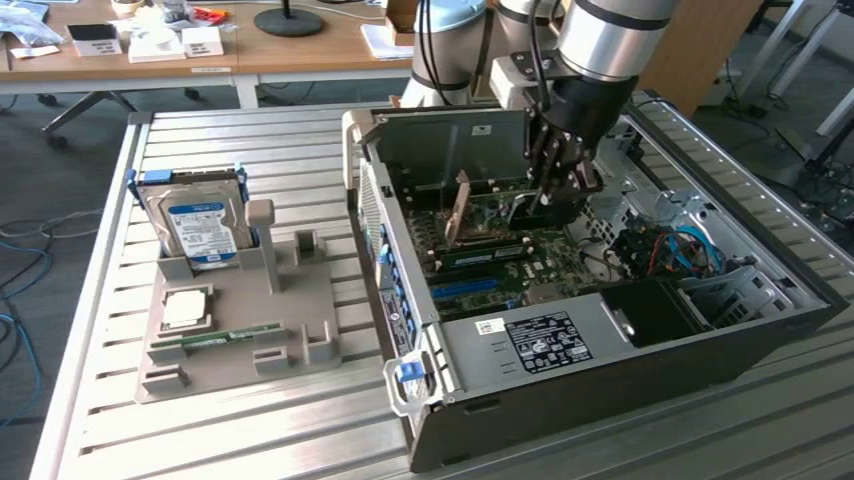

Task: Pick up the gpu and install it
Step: 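Insert the gpu into the slot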

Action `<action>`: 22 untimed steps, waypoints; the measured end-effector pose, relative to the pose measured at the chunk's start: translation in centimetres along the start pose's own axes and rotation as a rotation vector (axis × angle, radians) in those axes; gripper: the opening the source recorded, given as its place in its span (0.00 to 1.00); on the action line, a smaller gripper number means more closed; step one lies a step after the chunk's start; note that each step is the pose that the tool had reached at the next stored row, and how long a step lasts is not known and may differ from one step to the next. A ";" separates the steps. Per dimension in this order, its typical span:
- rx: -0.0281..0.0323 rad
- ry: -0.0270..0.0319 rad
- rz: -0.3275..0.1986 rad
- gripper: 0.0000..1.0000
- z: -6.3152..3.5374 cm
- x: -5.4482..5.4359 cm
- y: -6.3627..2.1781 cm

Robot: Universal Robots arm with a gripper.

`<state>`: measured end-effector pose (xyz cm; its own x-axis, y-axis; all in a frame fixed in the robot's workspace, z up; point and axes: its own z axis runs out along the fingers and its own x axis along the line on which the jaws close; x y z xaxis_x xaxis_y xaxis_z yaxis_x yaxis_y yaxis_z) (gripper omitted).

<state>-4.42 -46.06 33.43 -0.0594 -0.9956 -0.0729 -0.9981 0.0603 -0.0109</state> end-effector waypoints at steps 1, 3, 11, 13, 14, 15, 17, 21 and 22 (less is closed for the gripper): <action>0.0000 -0.0002 0.000 0.27 0.07 0.1 0.00; 0.0000 -0.0001 -0.001 0.27 0.17 0.2 0.01; -0.0003 -0.0001 -0.002 0.27 0.88 0.7 0.50; -0.0007 -0.0001 -0.002 0.27 1.17 0.7 0.72; -0.0010 0.0000 -0.002 0.27 1.30 0.7 0.83; -0.0013 -0.0001 -0.002 0.27 1.43 0.7 0.92; -0.0017 0.0000 -0.002 0.27 1.65 0.8 1.08; -0.0026 0.0000 -0.002 0.27 2.19 0.9 1.46; -0.0029 -0.0001 -0.002 0.27 2.32 1.0 1.56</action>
<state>-5.99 -46.76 31.02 -0.0576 -0.9957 -0.0730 -0.9983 0.0583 -0.0081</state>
